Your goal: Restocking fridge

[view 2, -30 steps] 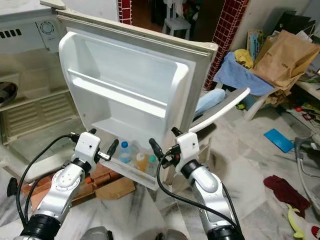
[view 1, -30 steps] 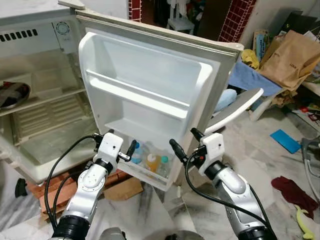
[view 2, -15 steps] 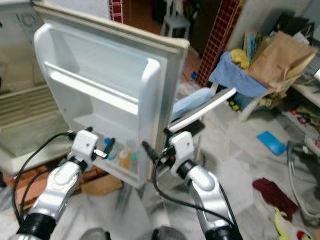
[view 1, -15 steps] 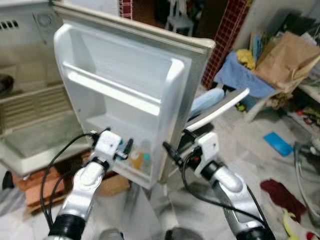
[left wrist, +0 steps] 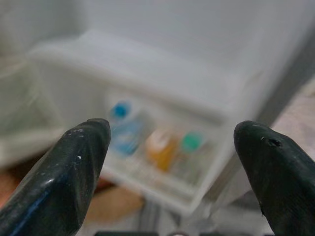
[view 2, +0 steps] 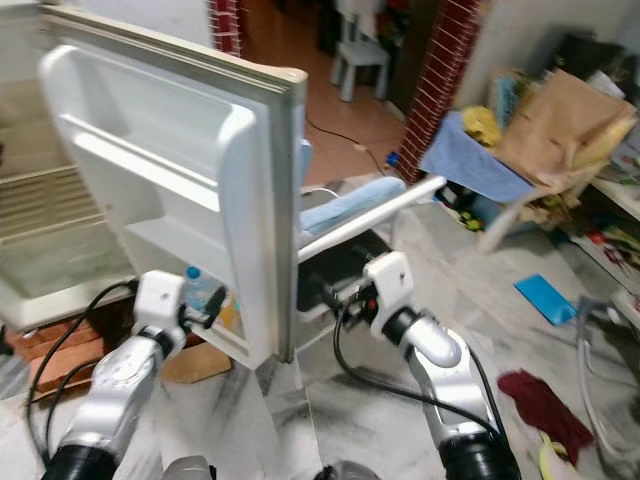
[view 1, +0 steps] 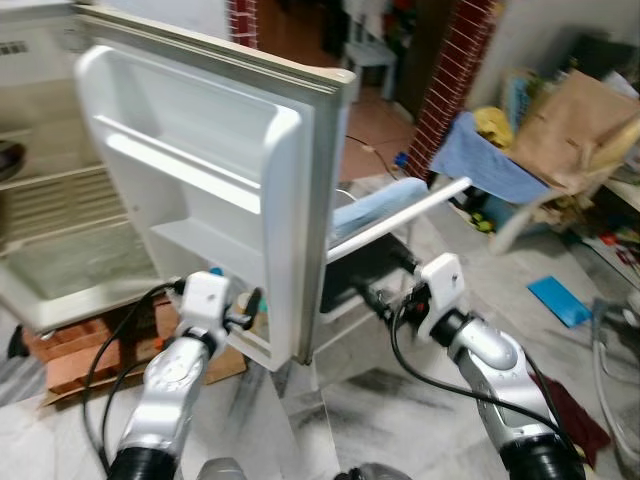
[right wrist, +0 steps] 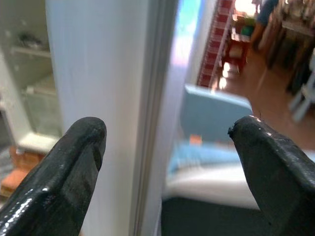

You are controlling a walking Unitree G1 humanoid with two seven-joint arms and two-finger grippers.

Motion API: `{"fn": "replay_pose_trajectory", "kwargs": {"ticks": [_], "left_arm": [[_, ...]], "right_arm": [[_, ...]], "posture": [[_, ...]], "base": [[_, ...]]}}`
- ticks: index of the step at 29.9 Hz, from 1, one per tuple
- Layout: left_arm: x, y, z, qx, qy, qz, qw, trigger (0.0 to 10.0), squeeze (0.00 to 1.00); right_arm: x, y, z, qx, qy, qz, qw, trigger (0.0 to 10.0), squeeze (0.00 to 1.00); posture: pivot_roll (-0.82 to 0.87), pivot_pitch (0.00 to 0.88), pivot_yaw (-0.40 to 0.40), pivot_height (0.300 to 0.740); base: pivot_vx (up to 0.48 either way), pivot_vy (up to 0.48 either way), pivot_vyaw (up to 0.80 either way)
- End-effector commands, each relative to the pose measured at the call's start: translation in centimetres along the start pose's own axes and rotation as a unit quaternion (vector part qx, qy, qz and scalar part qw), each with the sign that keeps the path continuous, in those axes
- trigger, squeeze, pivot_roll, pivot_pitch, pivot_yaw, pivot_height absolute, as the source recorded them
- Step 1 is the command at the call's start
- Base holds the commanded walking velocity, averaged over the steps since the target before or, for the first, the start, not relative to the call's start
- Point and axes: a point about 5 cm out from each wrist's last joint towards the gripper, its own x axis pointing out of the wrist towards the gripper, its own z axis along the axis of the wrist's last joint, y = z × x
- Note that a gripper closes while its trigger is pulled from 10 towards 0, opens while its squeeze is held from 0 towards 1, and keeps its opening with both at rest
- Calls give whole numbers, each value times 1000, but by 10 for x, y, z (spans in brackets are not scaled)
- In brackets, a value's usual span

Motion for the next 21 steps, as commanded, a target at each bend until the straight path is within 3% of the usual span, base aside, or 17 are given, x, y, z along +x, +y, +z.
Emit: {"fn": "replay_pose_trajectory", "kwargs": {"ticks": [1, 6, 12, 15, 18, 20, 21], "left_arm": [[-6, -1, -2, -15, 13, -2, 1000, 10000, 0], [-10, -2, -7, -19, 35, -5, 999, 10000, 0], [-13, -12, -11, -8, 70, -46, 996, 10000, 0], [-14, -13, -11, -8, 77, -48, 996, 10000, 0], [-14, -13, -12, -9, 85, -48, 995, 10000, 0], [-16, -12, -14, -15, 98, -44, 994, 10000, 0], [-16, -12, -14, -16, 100, -43, 994, 10000, 0]], "right_arm": [[5, -11, 5, -11, -11, -36, 999, 10000, 0], [12, -19, 12, -20, -29, -58, 998, 10000, 0], [33, -29, 30, -31, -57, -65, 996, 10000, 0], [40, -30, 36, -17, -65, -62, 996, 10000, 0], [41, -14, 46, 66, -84, 35, 994, 10000, 0], [25, 15, 59, 142, -100, 183, 968, 10000, 0], [23, 18, 60, 147, -103, 197, 964, 10000, 0]], "posture": [[28, 0, -61, 740], [39, 0, -64, 740], [44, 0, -62, 740], [47, 0, -63, 740], [48, 0, -64, 740], [44, 0, -63, 740], [43, 0, -63, 740]], "base": [[0, 0, 800], [0, 0, 800], [0, 0, 800], [0, 0, 800], [0, 0, 158], [0, 0, 0], [0, 0, 0]]}}
